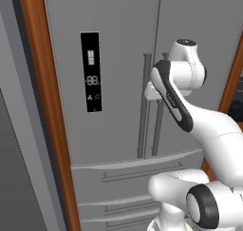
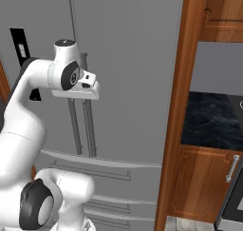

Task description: Take the cake and cupcake from the fridge and place them on the empty tray on the dining counter.

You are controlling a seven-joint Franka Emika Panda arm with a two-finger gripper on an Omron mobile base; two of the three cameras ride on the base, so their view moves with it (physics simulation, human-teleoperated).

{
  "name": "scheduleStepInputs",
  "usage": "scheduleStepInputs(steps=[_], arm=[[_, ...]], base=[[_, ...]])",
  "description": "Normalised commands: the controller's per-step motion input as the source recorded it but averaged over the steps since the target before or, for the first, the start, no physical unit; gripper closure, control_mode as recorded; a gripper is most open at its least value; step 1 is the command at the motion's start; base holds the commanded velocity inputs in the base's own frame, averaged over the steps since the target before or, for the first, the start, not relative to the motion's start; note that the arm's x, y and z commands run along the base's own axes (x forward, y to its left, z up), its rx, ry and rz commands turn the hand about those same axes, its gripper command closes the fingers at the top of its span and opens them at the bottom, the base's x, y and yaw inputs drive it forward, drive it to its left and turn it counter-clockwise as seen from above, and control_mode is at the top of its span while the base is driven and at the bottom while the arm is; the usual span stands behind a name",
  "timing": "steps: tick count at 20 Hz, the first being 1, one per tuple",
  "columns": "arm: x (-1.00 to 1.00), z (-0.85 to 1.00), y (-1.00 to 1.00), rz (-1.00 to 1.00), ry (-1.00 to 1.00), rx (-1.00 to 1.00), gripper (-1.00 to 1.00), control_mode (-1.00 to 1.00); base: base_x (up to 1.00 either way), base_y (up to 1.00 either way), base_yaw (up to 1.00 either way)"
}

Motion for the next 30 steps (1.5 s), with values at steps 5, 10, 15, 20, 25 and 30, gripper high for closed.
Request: scheduleStepInputs(steps=[5,10,15,20,25,30], arm=[[-0.39,-0.02,0.00,0.00,-0.06,0.00,-1.00,-1.00],[-0.91,-0.29,0.00,0.00,-0.11,0.01,-1.00,-1.00],[-0.47,-0.48,0.00,0.00,0.00,0.00,-1.00,-1.00],[-0.03,-0.42,0.00,0.00,0.00,0.00,-1.00,-1.00],[0.00,-0.20,0.00,0.00,0.00,0.00,-1.00,1.00],[0.00,0.00,0.00,0.00,0.00,0.00,-1.00,1.00]], base=[[0.00,0.00,0.00],[0.00,0.00,0.00],[0.00,0.00,0.00],[0.00,0.00,0.00],[-0.03,0.00,0.00],[-0.49,0.00,0.00]])
